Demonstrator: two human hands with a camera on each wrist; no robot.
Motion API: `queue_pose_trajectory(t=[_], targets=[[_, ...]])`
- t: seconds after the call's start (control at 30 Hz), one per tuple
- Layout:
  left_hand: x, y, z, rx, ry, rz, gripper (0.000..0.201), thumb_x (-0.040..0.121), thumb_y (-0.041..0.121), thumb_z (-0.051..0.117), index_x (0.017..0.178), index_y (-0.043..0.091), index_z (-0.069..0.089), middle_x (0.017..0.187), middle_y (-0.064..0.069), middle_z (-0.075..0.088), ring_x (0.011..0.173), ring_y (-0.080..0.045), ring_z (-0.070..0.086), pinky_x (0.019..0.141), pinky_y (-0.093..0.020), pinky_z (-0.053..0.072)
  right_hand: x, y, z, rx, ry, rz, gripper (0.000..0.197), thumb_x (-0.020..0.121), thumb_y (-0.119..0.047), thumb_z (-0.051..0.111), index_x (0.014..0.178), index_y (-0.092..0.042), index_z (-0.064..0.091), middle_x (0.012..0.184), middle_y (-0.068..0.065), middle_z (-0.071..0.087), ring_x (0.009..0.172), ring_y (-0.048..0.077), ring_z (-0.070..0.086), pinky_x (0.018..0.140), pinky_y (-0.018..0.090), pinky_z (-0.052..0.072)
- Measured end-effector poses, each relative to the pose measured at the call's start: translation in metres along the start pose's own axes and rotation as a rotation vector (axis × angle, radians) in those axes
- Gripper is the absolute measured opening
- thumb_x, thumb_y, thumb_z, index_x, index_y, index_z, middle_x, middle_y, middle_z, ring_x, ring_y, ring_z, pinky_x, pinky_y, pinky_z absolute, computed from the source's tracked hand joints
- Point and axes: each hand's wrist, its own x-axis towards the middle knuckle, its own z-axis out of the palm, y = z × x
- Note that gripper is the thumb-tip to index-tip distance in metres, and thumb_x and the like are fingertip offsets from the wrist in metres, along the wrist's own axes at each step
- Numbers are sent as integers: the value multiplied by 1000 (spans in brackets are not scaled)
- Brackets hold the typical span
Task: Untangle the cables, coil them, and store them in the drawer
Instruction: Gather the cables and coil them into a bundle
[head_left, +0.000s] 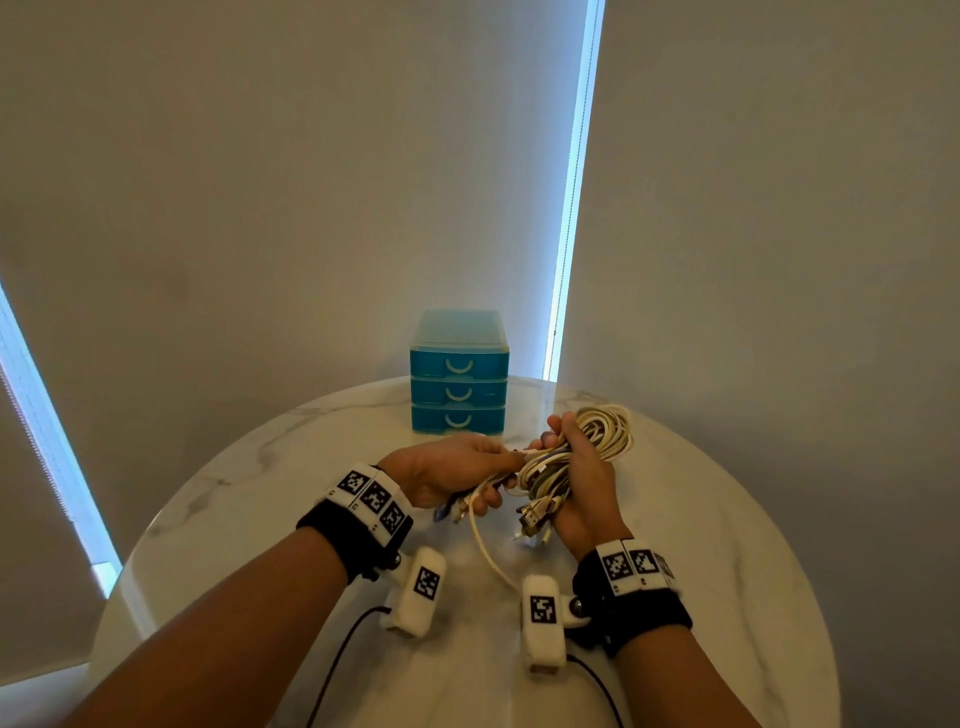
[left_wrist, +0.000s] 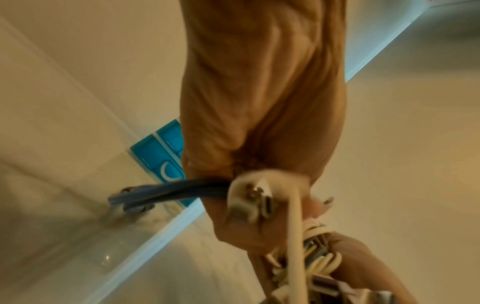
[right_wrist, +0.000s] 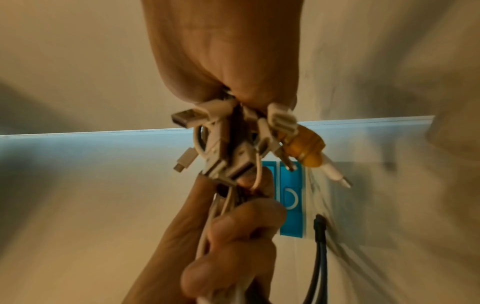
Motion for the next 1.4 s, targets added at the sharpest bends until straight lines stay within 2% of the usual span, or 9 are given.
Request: queue_pose_trajectory(t=[0.13,0.27,0.43,0.57,0.7,0.97,1.17,1.3,1.4], targets=[[-3,9,2,34,-6,-62,62,104,52,61,138,0,63,103,-8,64,54,-5,45,42,-13,39,2,0,0,-52,23,-33,27,103,-36,70,86,-16,67,74,6,65,66,22,65,90,51,60],[-13,16,-2,159,-46,-116,54,103,55,61,123,6,72,92,-4,76,52,-6,54,47,-15,49,-1,-1,1,-234,33,-65,33,102,-41,70,81,-16,66,68,4,66,63,22,64,73,44,57],[-24,18,-4,205,-125,-146,52,103,64,51,109,16,70,75,3,67,57,-8,56,57,-18,51,-2,-3,-3,-337,50,-96,37,100,-45,71,82,-13,67,67,5,68,61,22,65,75,42,56],[-28,26,-8,407,-110,-52,50,98,62,64,123,18,71,91,4,72,62,-6,59,59,-18,50,-3,-7,-4,-391,61,-134,40,99,-48,72,79,-14,67,71,9,69,64,26,65,69,40,57],[-32,36,-11,795,-64,83,57,89,45,84,140,29,64,120,5,72,95,-12,69,87,-31,60,-1,-15,-11,-544,100,-202,44,95,-53,75,85,-11,69,72,9,68,67,24,63,71,39,56],[-40,41,-9,960,48,451,28,101,46,70,117,24,69,108,6,73,98,-13,67,90,-37,57,-12,-17,-14,-861,-226,-187,60,88,-78,64,84,-19,73,75,5,77,72,21,75,82,44,66],[-39,27,-17,698,113,530,25,100,48,70,105,27,55,91,5,66,75,-3,58,71,-19,47,-24,-12,-6,-546,-571,55,80,94,-78,39,135,-16,68,116,23,77,94,33,78,81,49,67],[-35,31,-23,678,58,450,39,91,64,71,100,28,57,93,5,65,77,-5,56,71,-18,46,-20,-4,-12,-537,-702,71,79,87,-65,70,148,-17,57,140,21,68,132,43,64,108,69,50],[-32,39,-27,604,7,282,41,86,59,81,99,25,63,89,-1,67,73,-11,58,62,-23,49,-21,-1,-8,-636,-710,67,55,87,-25,87,136,-12,65,118,12,75,109,29,75,93,52,62]])
